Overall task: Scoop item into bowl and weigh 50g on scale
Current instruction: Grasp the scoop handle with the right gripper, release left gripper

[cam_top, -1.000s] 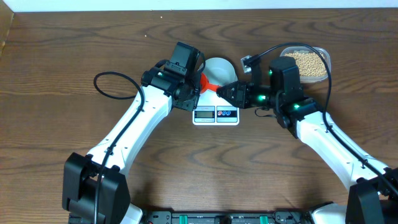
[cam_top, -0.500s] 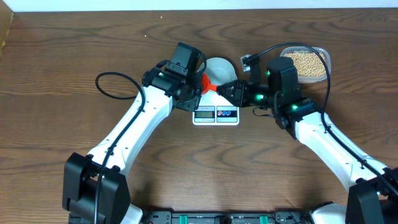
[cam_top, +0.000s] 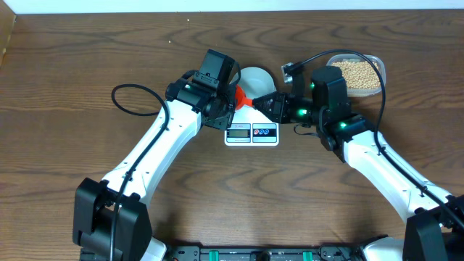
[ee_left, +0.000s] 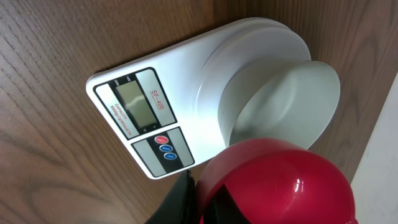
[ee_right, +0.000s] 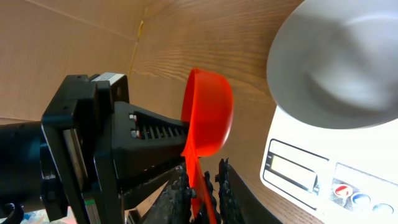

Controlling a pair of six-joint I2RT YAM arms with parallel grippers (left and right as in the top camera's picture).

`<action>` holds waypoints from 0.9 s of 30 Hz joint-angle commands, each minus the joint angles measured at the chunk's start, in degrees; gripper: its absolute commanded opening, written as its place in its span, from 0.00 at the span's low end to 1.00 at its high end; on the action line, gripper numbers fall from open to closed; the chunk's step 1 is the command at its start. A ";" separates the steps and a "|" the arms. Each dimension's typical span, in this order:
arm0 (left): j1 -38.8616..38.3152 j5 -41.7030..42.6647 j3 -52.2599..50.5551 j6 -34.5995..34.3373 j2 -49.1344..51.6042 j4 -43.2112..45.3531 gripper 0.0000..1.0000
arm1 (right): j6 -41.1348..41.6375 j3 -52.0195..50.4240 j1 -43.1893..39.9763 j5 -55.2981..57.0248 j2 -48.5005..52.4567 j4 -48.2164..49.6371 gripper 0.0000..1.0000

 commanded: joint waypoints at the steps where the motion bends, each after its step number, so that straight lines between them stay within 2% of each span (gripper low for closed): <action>1: -0.24 0.57 -0.35 -0.52 -0.02 -0.17 0.07 | 0.59 1.33 0.85 0.35 0.11 0.59 0.15; 11: -0.85 0.52 -0.35 -0.55 -0.02 -0.72 0.07 | 0.61 1.33 0.94 0.72 0.11 0.63 0.11; 16: -0.83 0.52 -0.35 -0.52 -0.02 -0.72 0.07 | 0.81 1.33 0.94 0.72 0.11 0.52 0.02; 20: -0.83 0.52 -0.35 -0.52 -0.02 -0.74 0.08 | 0.81 1.33 0.94 0.74 0.11 0.52 0.01; 22: -0.83 0.52 -0.35 -0.52 -0.02 -0.76 0.29 | 0.81 1.33 0.94 0.74 0.11 0.52 0.01; 27: -0.83 0.52 -0.35 -0.50 -0.02 -0.81 0.56 | 0.79 1.33 0.94 0.76 0.11 0.48 0.01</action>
